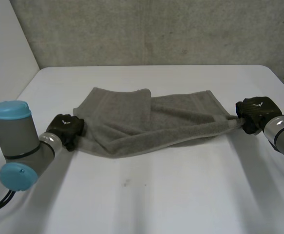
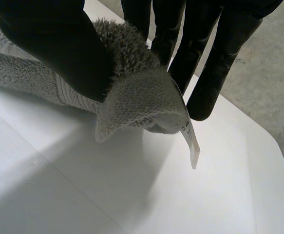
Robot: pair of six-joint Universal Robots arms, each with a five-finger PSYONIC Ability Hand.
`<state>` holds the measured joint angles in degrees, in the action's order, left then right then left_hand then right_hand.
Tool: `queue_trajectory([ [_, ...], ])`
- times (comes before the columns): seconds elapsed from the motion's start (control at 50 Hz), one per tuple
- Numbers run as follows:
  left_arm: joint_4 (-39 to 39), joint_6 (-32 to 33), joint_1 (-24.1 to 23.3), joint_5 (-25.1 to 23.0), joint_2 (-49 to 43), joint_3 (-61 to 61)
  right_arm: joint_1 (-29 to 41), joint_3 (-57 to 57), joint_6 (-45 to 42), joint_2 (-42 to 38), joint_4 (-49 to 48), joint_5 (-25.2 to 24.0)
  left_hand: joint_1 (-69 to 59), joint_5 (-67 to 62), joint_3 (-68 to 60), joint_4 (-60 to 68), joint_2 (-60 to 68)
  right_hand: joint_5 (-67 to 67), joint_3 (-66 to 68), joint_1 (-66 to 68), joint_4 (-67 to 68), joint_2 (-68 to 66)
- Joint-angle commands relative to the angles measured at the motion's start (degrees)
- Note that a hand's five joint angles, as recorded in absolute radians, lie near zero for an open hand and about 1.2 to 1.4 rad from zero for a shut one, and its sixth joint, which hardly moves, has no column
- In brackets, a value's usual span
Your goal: Fold the laundry
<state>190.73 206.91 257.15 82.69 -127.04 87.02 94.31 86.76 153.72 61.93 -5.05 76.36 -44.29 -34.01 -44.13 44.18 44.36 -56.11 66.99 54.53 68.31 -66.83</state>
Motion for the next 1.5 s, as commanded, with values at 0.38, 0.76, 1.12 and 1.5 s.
queue_trajectory([
  [0.38,-2.7,0.1,0.2,-2.4,10.1,0.0,0.2,-1.8,-4.0,4.1,3.5,-0.1,-35.7,-36.0,-35.9,35.8,35.6,-13.9,13.0,25.5,11.7,-13.2],
  [0.76,-30.9,17.2,8.4,-1.8,36.6,15.9,-0.4,0.7,-34.0,18.0,43.2,4.1,-35.7,-36.0,-35.9,35.8,35.6,-13.9,13.0,25.5,11.7,-13.2],
  [1.12,-18.3,12.7,4.5,-1.9,18.3,6.5,6.5,-7.0,-29.9,0.8,31.9,7.9,-35.7,-36.0,-35.9,35.8,35.6,-13.9,13.0,25.5,11.7,-13.2],
  [1.5,-17.2,5.4,2.7,-0.3,-3.1,-20.0,10.1,-26.6,-26.7,-15.3,18.2,12.8,-35.7,-36.0,-35.9,35.8,35.6,-13.9,13.0,25.5,11.7,-13.2],
])
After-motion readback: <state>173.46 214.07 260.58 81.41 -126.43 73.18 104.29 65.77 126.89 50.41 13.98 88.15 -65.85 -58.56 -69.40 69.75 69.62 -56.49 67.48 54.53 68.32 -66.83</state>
